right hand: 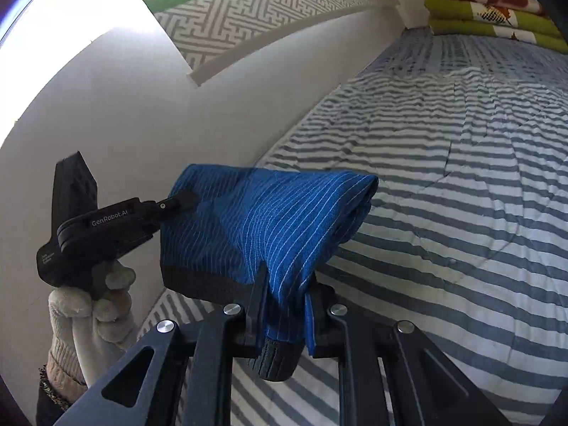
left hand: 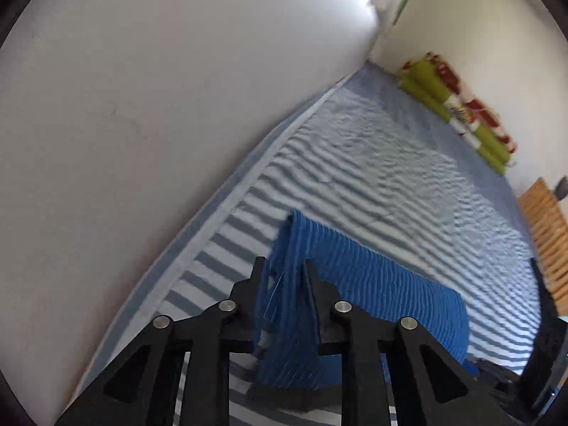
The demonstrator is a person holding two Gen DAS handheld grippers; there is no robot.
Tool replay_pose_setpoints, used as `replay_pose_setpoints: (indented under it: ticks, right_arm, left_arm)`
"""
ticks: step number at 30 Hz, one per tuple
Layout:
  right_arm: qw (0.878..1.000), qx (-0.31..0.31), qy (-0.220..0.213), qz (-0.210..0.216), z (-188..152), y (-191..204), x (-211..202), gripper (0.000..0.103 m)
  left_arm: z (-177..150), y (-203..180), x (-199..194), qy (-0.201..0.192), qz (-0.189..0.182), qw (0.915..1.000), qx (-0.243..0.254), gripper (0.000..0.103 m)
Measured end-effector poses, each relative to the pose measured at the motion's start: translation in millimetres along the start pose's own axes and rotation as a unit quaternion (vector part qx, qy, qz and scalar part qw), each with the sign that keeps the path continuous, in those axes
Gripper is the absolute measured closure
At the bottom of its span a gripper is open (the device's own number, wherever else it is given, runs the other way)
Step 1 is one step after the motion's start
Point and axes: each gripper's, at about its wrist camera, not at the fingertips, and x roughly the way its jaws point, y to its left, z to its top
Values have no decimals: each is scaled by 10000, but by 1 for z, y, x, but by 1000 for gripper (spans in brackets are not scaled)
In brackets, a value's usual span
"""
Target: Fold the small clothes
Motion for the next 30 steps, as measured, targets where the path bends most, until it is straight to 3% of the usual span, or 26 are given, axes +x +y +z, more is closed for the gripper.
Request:
replay_pose_setpoints:
  ticks: [2,6,9,11,13,16,18,22,25,30]
  right_arm:
    - [9986,66,336,-397,0,-11,21,83]
    - [9993,252,6,-268,-5,-21,0,77]
    - [9990,33,-245,-378,-9,-11,-18,77]
    - [9989,-113,-316,-331,-15,-1,-24,77]
    - [9993,-181,-226,-225,-19,6,-22,77]
    - [9994,-233,8,-250,-17,13,-8,77]
    - [9984,-279,379,-328,-19,15,9,77]
    - [9978,-152,486,-436,-21,12,4,77]
    - [9988,30,421,-236,-26,8,-27,77]
    - [9987,-157,340,-352,-64,8,-98,77]
  left_arm:
    - [-1,14,-5,-178,-31,9997,-140,81]
    - [-23,7,-26,-336,-202,9991,179,82]
    - [-44,-20,-28,-151,-404,9976,536,82]
    - [-57,-41,-19,-40,-344,9959,841,82]
    - [-65,-49,-5,130,-218,9949,973,82]
    - [-75,-35,12,472,-49,9965,685,82]
    - [-74,-32,8,449,-39,9975,549,82]
    - [-81,-35,-27,251,276,9978,545,82]
    - [-95,-44,-61,172,137,9985,511,82]
    - [-144,-67,-131,59,-140,9986,506,81]
